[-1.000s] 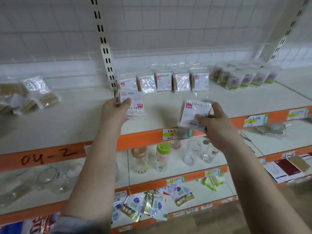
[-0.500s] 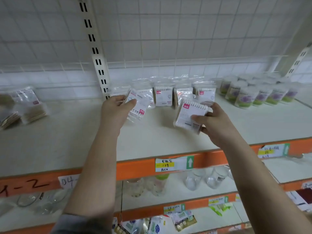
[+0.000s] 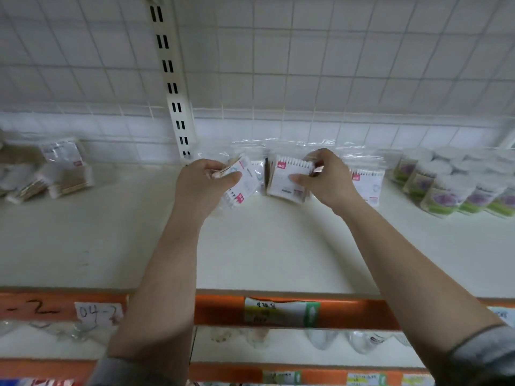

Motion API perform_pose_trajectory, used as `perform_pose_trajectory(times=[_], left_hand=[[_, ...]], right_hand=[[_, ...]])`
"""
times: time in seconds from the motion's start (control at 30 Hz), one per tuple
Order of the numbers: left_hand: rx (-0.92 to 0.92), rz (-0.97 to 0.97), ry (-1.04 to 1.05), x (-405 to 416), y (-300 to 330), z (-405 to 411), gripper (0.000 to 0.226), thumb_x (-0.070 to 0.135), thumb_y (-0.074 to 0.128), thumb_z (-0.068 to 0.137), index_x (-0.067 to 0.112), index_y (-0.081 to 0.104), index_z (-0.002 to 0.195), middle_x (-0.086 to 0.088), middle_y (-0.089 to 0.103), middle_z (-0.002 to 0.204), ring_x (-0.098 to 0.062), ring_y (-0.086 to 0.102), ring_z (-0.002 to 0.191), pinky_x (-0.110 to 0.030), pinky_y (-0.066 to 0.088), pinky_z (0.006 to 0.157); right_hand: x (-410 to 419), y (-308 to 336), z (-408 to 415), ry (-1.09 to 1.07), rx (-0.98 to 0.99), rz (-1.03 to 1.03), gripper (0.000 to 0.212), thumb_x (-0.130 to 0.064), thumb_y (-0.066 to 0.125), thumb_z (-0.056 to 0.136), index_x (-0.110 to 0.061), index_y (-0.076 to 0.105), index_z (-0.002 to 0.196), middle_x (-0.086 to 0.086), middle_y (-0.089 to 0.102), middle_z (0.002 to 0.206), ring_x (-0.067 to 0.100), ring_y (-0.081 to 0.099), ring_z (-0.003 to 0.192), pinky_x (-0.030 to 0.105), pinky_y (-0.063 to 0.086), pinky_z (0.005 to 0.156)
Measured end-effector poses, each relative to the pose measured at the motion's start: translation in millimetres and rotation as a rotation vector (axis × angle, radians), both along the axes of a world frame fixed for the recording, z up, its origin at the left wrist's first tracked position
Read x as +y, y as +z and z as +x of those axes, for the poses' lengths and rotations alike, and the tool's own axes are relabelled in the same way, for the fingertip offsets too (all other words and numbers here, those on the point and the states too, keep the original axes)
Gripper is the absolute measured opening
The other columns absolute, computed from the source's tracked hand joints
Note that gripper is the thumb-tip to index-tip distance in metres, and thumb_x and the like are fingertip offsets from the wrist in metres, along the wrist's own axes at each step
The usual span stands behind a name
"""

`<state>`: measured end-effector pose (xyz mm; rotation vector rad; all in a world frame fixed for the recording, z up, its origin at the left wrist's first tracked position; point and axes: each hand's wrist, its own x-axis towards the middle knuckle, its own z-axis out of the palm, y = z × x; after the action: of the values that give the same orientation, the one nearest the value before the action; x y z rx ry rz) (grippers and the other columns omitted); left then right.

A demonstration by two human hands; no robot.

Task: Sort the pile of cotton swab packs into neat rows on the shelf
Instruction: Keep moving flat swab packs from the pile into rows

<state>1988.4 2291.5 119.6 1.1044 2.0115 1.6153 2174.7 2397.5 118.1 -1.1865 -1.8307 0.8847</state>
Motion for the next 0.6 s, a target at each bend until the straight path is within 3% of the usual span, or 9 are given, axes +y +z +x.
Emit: perform_pose_trajectory(times=[0.1, 0.27, 0.33, 0.4, 0.5, 0.6], left_hand=[[0.041, 0.005, 0.068, -5, -1, 8, 0.025, 0.022, 0.078, 0.074, 0.017, 0.065, 0.095, 0.014, 0.055, 0.075, 0.001, 0.051, 0.062, -0.004, 0.037, 0.046], [0.141, 0.004, 0.108, -16, -2, 18, 0.034, 0.026, 0.081, 0.070, 0.018, 0.064, 0.098, 0.015, 0.056, 0.076, 0.003, 0.052, 0.063, -0.009, 0.038, 0.055], [0.149, 0.002, 0.124, -20, -1, 18, 0.034, 0.027, 0.082, 0.069, 0.018, 0.063, 0.096, 0.011, 0.060, 0.077, 0.000, 0.054, 0.064, -0.015, 0.041, 0.058], [0.182, 0.003, 0.133, -22, -2, 17, 0.029, 0.027, 0.082, 0.069, 0.011, 0.064, 0.086, -0.001, 0.063, 0.074, -0.007, 0.053, 0.061, -0.022, 0.040, 0.057], [0.226, -0.033, 0.111, -23, -3, 18, 0.030, 0.029, 0.079, 0.070, 0.006, 0.061, 0.069, -0.008, 0.054, 0.061, -0.006, 0.042, 0.053, -0.023, 0.034, 0.052], [0.263, -0.097, 0.055, -22, -5, 17, 0.031, 0.029, 0.075, 0.071, 0.001, 0.065, 0.079, -0.006, 0.047, 0.066, -0.013, 0.040, 0.061, -0.026, 0.031, 0.054]], right_hand=[[7, 2, -1, 0.069, -0.096, 0.089, 0.037, -0.016, 0.078, 0.074, -0.017, 0.050, 0.098, -0.006, 0.052, 0.093, 0.015, 0.051, 0.079, 0.011, 0.037, 0.060], [18, -1, -3, 0.115, -0.309, 0.189, 0.035, -0.025, 0.079, 0.072, -0.010, 0.054, 0.091, 0.001, 0.052, 0.081, 0.020, 0.047, 0.076, 0.028, 0.026, 0.060], [21, -2, -3, 0.106, -0.357, 0.213, 0.034, -0.028, 0.079, 0.072, -0.013, 0.055, 0.092, 0.004, 0.055, 0.085, 0.020, 0.045, 0.077, 0.028, 0.022, 0.055], [24, -4, -2, 0.100, -0.357, 0.233, 0.037, -0.028, 0.078, 0.073, -0.013, 0.059, 0.101, 0.009, 0.057, 0.099, 0.020, 0.045, 0.082, 0.021, 0.028, 0.052], [27, -7, -3, 0.095, -0.408, 0.323, 0.043, -0.028, 0.077, 0.074, -0.010, 0.060, 0.109, 0.009, 0.059, 0.107, 0.027, 0.043, 0.105, 0.022, 0.028, 0.068], [31, -8, -2, 0.066, -0.434, 0.362, 0.049, -0.031, 0.077, 0.073, -0.012, 0.061, 0.116, 0.006, 0.058, 0.113, 0.027, 0.039, 0.113, 0.025, 0.027, 0.079]])
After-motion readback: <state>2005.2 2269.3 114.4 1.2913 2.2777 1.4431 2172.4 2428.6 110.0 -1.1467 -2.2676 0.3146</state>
